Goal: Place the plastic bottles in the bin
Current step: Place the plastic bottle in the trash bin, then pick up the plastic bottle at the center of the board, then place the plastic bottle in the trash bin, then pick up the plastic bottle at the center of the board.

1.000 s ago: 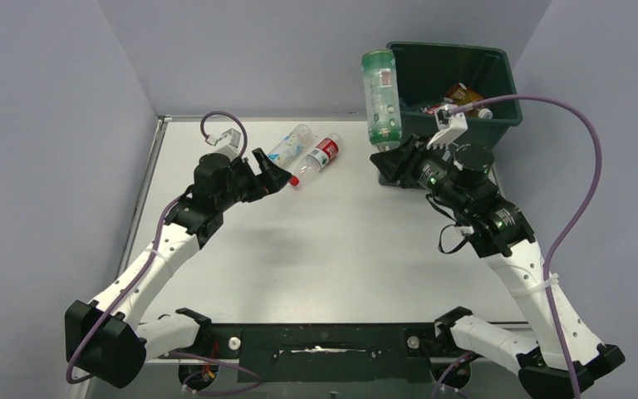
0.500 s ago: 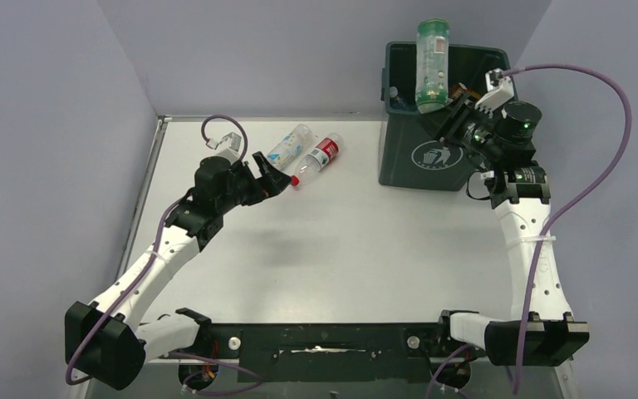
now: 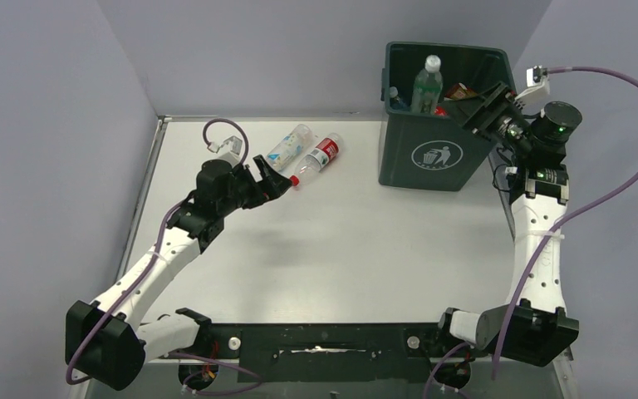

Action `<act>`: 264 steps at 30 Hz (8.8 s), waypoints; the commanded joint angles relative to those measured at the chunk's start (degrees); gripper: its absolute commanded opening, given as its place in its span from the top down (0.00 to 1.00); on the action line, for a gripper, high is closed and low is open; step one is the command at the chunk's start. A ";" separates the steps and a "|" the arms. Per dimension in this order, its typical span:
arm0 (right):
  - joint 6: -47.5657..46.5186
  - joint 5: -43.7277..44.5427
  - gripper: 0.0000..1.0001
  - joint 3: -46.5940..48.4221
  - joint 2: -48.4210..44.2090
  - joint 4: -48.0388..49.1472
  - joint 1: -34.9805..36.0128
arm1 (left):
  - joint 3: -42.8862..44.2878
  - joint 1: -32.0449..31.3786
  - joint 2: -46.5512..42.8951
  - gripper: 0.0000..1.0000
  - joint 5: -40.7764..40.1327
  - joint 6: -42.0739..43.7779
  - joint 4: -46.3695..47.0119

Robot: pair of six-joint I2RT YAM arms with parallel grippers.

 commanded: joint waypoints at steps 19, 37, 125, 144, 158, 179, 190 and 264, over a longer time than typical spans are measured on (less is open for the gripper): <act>6.08 -7.28 0.20 -9.57 -12.64 5.72 -4.66 | 3.64 -0.94 9.79 0.13 -2.42 4.80 4.52; 2.95 -8.43 0.18 -22.75 -26.09 -1.55 -3.47 | 20.51 -7.80 32.85 0.14 -23.06 20.61 -0.52; 6.55 6.15 0.09 -29.96 -20.05 11.47 17.09 | 9.54 -15.12 11.40 0.67 20.38 3.18 13.61; 7.72 14.28 0.06 -25.46 -13.56 16.82 24.85 | 5.11 -21.51 9.35 0.66 24.97 -5.34 23.22; 6.84 17.18 0.03 -25.89 -19.56 12.65 25.95 | 7.15 -24.37 11.88 0.65 28.03 -5.33 22.74; 1.31 17.56 0.42 -18.01 -15.95 6.42 25.88 | 9.27 -21.18 11.35 0.33 23.53 -2.40 16.18; -3.88 15.54 0.43 -3.65 -9.51 -0.73 16.95 | 12.10 -7.79 9.35 0.21 24.75 0.67 10.16; -1.32 11.67 0.01 -17.70 -9.85 6.19 9.78 | 51.11 4.02 67.72 0.40 4.34 32.11 -0.61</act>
